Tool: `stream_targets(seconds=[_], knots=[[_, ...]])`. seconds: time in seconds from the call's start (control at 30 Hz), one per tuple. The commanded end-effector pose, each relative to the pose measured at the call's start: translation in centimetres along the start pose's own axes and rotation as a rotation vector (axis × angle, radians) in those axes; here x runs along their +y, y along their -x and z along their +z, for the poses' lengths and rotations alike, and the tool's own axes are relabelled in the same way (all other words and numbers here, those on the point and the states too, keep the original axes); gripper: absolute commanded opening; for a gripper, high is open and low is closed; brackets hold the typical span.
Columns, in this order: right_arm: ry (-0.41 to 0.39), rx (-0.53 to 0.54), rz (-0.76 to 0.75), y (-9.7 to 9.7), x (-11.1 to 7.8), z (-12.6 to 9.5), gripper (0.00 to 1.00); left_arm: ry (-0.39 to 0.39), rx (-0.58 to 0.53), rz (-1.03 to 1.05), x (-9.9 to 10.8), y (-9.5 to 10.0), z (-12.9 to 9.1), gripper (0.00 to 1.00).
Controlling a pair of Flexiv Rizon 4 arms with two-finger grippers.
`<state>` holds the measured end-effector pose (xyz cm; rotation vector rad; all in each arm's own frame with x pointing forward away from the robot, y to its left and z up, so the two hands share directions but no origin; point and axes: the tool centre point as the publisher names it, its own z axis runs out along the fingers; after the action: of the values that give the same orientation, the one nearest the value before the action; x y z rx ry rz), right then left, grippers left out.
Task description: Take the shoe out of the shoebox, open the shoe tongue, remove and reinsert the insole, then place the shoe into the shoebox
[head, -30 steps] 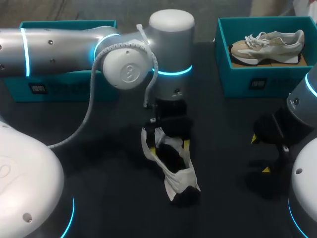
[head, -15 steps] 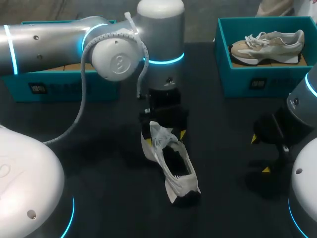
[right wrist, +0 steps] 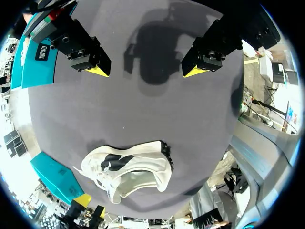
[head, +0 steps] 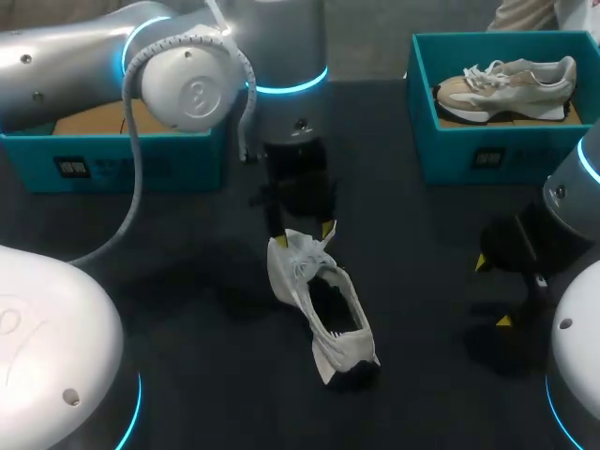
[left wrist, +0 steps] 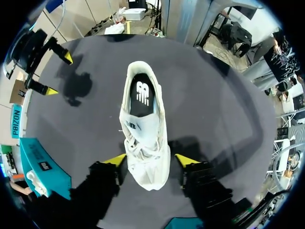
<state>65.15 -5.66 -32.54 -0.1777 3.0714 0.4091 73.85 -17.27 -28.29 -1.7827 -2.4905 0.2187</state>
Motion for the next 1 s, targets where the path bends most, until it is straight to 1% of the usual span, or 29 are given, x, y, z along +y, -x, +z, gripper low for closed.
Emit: stream_targets(seconds=[0.03,0.17,0.2,0.27,0.3,0.37,0.4,0.47,0.53,0.67,0.77,0.93,1.0], knots=[[-0.003,-0.002,0.0,-0.1,0.0,0.0,1.0,-0.001,0.016,0.006,0.0,0.9,0.4,0.29],[-0.003,-0.002,0.0,-0.1,0.0,0.0,1.0,-0.002,0.032,0.023,-0.8,1.6,1.1,0.25],[-0.003,-0.002,0.0,-0.1,0.0,0.0,1.0,-0.012,0.033,0.035,-1.1,1.7,1.4,0.25],[-0.003,-0.002,0.0,-0.1,0.0,0.0,1.0,0.004,0.045,0.041,-1.7,2.1,2.3,0.24],[-0.003,-0.002,0.0,-0.1,0.0,0.0,1.0,-0.003,0.049,0.048,-2.0,2.3,2.7,0.24],[-0.003,-0.002,0.0,-0.1,0.0,0.0,1.0,0.009,0.065,0.053,-2.5,2.6,3.4,0.25],[-0.003,-0.002,0.0,-0.1,0.0,0.0,1.0,-0.006,0.066,0.065,-2.8,2.7,3.6,0.25],[-0.003,-0.002,0.0,-0.1,0.0,0.0,1.0,0.005,0.074,0.069,-3.5,2.6,3.9,0.25],[-0.003,-0.002,0.0,-0.1,0.0,0.0,1.0,-0.006,0.074,0.079,-4.1,2.5,4.2,0.25],[-0.003,-0.002,0.0,-0.1,0.0,0.0,1.0,-0.021,0.074,0.086,-4.7,2.3,4.7,0.25],[-0.003,-0.002,0.0,-0.1,0.0,0.0,1.0,-0.023,0.07,0.09,-5.1,2.2,4.7,0.24],[-0.003,-0.002,0.0,-0.1,0.0,0.0,1.0,0.0,0.037,0.09,-5.0,2.1,3.2,0.25],[-0.003,-0.002,0.0,-0.1,0.0,0.0,1.0,0.005,0.034,0.088,-4.8,2.1,3.3,0.25]])
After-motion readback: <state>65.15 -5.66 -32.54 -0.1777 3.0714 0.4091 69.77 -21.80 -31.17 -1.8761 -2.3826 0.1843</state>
